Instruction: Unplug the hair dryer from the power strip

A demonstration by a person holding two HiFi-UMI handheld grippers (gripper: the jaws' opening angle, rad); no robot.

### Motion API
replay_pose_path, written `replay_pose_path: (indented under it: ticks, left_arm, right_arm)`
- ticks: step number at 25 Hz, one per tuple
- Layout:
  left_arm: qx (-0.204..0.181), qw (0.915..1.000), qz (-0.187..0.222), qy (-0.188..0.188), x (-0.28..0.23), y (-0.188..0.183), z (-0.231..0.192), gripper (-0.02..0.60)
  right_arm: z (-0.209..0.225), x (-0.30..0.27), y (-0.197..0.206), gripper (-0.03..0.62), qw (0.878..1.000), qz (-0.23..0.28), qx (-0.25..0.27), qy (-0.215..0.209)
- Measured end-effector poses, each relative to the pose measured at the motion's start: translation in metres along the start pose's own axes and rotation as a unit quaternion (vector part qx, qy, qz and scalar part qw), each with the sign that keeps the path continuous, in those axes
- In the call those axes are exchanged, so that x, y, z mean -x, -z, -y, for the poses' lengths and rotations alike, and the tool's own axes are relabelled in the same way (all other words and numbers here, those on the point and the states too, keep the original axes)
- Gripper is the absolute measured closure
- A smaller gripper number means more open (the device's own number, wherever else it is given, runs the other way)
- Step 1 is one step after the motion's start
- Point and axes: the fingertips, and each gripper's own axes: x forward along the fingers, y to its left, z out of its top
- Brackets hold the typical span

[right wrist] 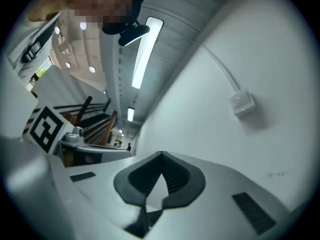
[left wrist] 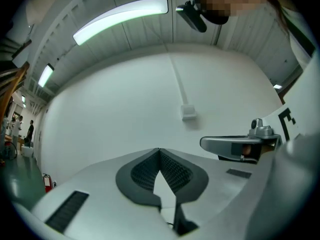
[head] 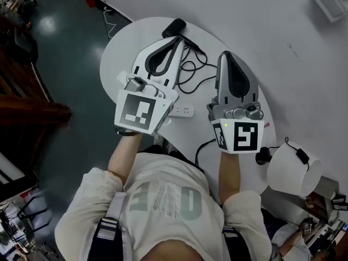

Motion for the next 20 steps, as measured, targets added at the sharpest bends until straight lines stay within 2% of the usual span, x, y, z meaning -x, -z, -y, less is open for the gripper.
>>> replay_pose_path:
  ticks: [3,6,13,18,20]
  left_arm:
    - [0.006,0.9997,0.024,-0.005,0.019,-0.028,0.007,0.575]
    - [-0.004,0.9997,0.017,-0.016,0.034,-0.035,0.011,0.575]
    - [-0.026,0.9993,0.008,-0.027,0.047,-0.031,0.005,0.575]
    - [0.017,0.9996,0.017,-0.013,0.044,-0.030,0.002,0.575]
    - [0.017,0.9997,0.016,-0.012,0.042,-0.029,0.002,0.575]
  right_arm:
    - [-0.006,0.010,-0.022,0.591,0.999,0.023,0.012,0.040]
    - [-0.016,0.018,-0.024,0.591,0.998,0.022,0.028,0.056]
    - [-0.032,0.015,-0.013,0.591,0.998,-0.005,0.034,0.057]
    - [-0.038,0.012,-0.011,0.591,0.998,-0.012,0.036,0.050]
    - [-0.039,0.011,-0.010,0.591,0.998,-0.013,0.038,0.048]
